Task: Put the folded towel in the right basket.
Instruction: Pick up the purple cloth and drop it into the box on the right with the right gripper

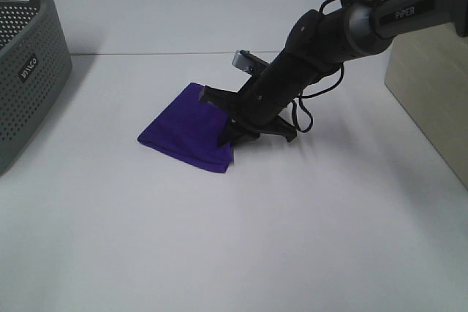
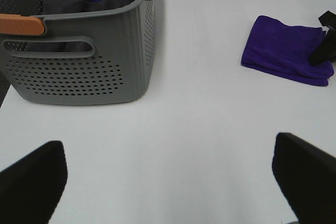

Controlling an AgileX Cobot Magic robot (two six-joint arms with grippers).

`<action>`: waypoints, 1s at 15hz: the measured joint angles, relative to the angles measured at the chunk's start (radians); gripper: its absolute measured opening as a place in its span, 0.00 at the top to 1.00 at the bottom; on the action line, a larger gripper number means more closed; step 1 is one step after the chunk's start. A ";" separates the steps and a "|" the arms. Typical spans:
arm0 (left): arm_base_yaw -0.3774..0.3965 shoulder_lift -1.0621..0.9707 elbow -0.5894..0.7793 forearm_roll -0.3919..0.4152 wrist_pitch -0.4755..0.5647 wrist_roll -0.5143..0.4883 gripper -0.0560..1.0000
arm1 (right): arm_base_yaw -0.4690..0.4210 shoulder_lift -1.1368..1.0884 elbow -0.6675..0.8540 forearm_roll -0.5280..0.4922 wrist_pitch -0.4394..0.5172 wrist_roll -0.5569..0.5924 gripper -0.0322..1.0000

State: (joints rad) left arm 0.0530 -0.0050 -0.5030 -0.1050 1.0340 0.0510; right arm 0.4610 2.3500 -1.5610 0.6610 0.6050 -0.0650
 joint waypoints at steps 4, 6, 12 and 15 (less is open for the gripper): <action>0.000 0.000 0.000 0.000 0.000 0.000 0.01 | 0.026 -0.042 0.012 -0.026 0.044 -0.054 0.92; 0.000 0.000 0.000 0.000 0.000 0.000 0.01 | 0.020 -0.127 -0.018 -0.110 0.163 -0.070 0.92; 0.000 0.000 0.000 0.000 0.000 0.000 0.01 | -0.067 -0.412 -0.337 -0.398 0.481 -0.019 0.92; 0.000 0.000 0.000 0.000 0.000 0.000 0.01 | -0.196 -0.493 -0.535 -0.584 0.597 0.028 0.92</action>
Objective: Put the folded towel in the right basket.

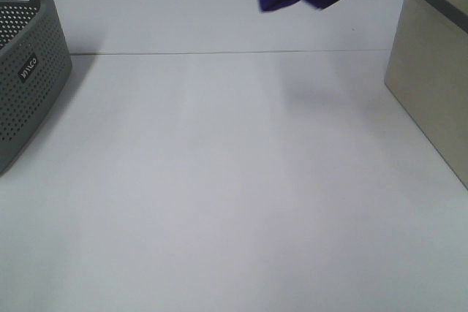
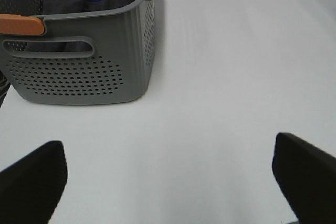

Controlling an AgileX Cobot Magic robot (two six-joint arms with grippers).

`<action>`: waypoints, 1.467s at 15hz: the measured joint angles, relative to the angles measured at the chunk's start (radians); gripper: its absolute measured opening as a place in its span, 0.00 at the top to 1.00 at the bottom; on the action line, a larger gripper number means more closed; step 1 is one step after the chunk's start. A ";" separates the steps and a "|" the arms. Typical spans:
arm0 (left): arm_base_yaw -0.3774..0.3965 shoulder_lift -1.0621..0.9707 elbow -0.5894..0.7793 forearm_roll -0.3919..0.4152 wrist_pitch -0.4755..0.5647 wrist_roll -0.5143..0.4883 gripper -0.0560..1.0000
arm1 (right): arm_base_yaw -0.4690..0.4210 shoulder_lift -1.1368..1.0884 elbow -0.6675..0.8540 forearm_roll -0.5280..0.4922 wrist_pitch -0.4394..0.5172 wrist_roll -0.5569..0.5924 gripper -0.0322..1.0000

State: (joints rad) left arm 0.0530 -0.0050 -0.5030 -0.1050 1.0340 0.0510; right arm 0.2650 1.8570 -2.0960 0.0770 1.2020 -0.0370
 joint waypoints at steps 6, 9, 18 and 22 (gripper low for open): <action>0.000 0.000 0.000 0.000 0.000 0.000 0.01 | -0.366 -0.007 -0.209 -0.167 0.012 0.103 0.92; 0.000 0.000 0.000 0.000 0.000 0.000 0.01 | -0.480 0.045 -0.211 -0.163 0.020 0.106 0.87; 0.000 0.000 0.000 0.000 0.000 0.000 0.01 | -0.490 0.148 -0.188 -0.164 0.020 0.100 0.11; 0.000 0.000 0.000 0.000 0.000 0.000 0.01 | -0.490 0.148 -0.188 -0.125 0.020 0.098 0.10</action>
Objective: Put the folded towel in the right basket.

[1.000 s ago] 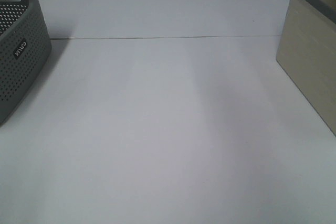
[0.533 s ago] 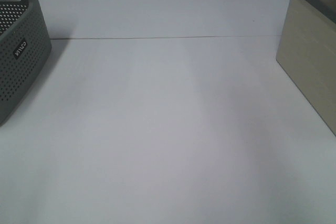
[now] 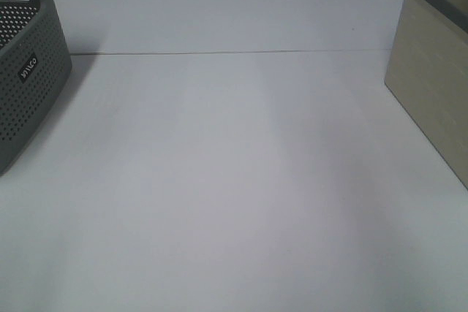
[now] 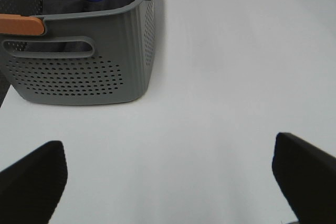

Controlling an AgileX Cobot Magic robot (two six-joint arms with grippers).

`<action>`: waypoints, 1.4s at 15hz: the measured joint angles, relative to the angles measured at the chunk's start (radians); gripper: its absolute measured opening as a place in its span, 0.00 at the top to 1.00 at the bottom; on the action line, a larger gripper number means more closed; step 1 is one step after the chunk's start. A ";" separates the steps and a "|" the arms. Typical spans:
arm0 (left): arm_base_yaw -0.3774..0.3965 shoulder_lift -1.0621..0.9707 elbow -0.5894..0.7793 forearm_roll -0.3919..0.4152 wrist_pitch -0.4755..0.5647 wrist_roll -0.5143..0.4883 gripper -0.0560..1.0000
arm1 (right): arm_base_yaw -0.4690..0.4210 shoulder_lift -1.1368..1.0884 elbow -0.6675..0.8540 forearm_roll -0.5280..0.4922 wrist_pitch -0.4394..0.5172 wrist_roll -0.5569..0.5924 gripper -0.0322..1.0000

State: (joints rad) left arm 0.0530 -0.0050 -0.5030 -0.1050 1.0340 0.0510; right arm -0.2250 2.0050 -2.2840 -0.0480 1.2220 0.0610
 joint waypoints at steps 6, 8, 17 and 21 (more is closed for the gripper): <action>0.000 0.000 0.000 0.000 0.000 -0.002 0.01 | 0.151 -0.023 0.000 0.096 0.000 -0.023 0.10; 0.000 0.000 0.000 0.000 0.000 -0.002 0.01 | 0.278 -0.027 0.000 0.059 0.000 -0.023 0.10; 0.000 0.000 0.000 0.008 0.000 -0.014 0.01 | 0.520 -0.290 0.135 -0.017 -0.003 -0.012 0.10; 0.000 0.000 0.000 0.008 0.000 -0.014 0.01 | 0.520 -0.612 0.499 -0.017 -0.002 0.010 0.10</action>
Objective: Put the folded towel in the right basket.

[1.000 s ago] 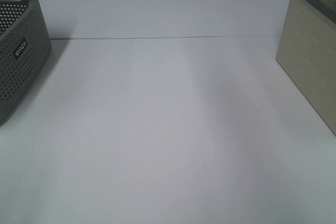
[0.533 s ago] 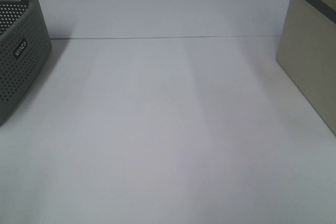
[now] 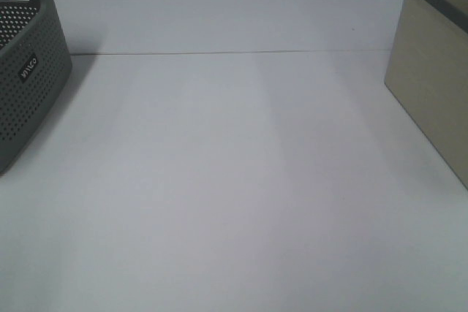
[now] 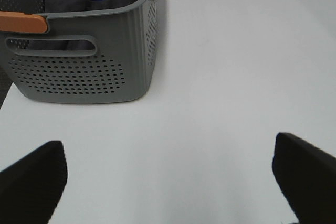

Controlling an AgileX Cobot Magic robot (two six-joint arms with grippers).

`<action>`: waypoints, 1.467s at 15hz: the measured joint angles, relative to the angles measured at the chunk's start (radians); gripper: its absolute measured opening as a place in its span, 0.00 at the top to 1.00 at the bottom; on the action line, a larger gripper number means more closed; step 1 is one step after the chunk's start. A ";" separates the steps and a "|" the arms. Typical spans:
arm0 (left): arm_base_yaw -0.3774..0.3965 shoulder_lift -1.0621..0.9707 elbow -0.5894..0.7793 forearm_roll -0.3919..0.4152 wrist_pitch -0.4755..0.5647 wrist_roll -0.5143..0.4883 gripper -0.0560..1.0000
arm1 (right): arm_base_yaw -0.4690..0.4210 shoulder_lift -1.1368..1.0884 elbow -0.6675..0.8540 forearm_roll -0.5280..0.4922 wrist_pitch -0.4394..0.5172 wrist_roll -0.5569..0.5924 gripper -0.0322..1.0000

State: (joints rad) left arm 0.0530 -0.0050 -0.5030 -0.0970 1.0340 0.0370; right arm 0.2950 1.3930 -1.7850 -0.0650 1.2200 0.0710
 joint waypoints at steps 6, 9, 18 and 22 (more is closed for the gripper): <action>0.000 0.000 0.000 0.000 0.000 0.000 0.01 | 0.000 -0.576 0.650 0.000 0.002 0.063 0.10; 0.000 0.000 0.000 0.000 0.000 0.000 0.01 | 0.000 -0.933 0.943 0.000 0.003 0.077 0.11; 0.000 0.000 0.000 0.000 0.000 -0.001 0.01 | 0.000 -1.397 1.241 -0.021 0.003 0.025 0.11; 0.000 0.000 0.000 0.000 0.000 -0.001 0.01 | 0.000 -1.397 1.321 -0.014 -0.106 0.023 0.11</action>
State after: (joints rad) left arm 0.0530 -0.0050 -0.5030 -0.0970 1.0340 0.0360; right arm 0.2950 -0.0040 -0.4640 -0.0790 1.1140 0.0940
